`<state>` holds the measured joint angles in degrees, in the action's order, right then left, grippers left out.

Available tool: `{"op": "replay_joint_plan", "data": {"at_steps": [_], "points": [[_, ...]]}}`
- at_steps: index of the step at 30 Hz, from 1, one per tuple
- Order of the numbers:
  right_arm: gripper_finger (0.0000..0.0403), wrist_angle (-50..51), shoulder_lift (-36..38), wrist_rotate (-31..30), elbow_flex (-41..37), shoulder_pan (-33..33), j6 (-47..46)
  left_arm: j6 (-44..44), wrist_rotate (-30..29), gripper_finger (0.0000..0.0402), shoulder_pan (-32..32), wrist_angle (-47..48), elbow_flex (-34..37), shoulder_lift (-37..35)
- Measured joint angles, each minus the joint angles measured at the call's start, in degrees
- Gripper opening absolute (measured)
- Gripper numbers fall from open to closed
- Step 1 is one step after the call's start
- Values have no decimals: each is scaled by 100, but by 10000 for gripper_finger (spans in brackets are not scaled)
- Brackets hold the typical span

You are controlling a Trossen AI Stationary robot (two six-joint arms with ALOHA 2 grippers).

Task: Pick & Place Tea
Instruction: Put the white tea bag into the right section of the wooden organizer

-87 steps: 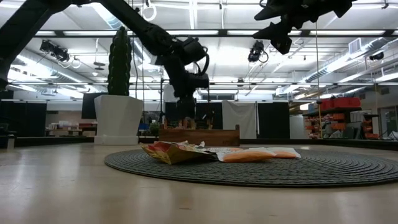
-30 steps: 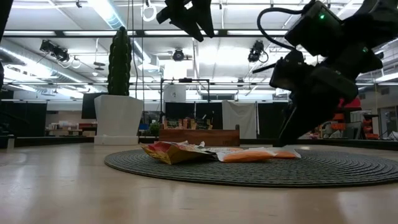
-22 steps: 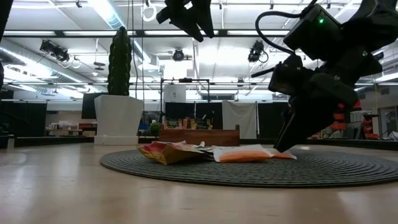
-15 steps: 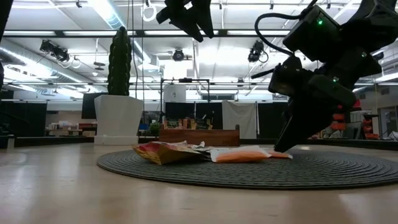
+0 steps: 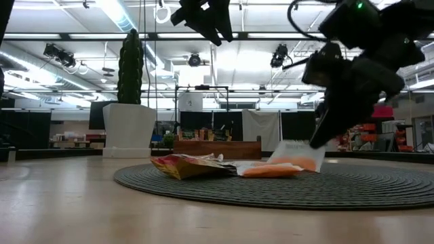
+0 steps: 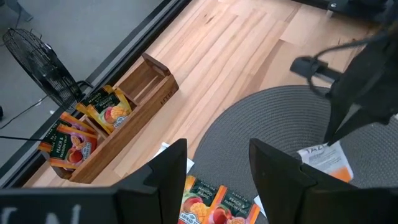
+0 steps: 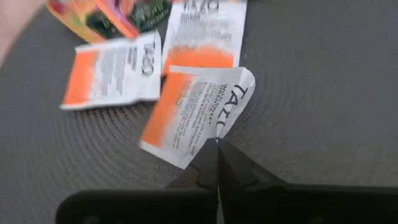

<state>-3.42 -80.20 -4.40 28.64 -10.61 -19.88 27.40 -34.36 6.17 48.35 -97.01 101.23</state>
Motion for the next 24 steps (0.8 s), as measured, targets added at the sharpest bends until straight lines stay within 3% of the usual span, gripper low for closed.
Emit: {"op": "replay_joint_plan", "data": {"at_steps": [6, 11, 21, 24], "points": [[1, 526, 814, -427, 56, 100, 222, -4, -1, 177, 0, -1, 0, 0], [1, 1689, 1214, -765, 763, 550, 1400, -20, 1, 177, 0, 48, 0, 0], [0, 2395, 891, -739, 2156, 2334, 4150, -15, 1, 177, 15, 54, 0, 0], [0, 2352, 629, -185, 2394, 2955, 4689, -15, 1, 177, 24, 54, 0, 0]]}}
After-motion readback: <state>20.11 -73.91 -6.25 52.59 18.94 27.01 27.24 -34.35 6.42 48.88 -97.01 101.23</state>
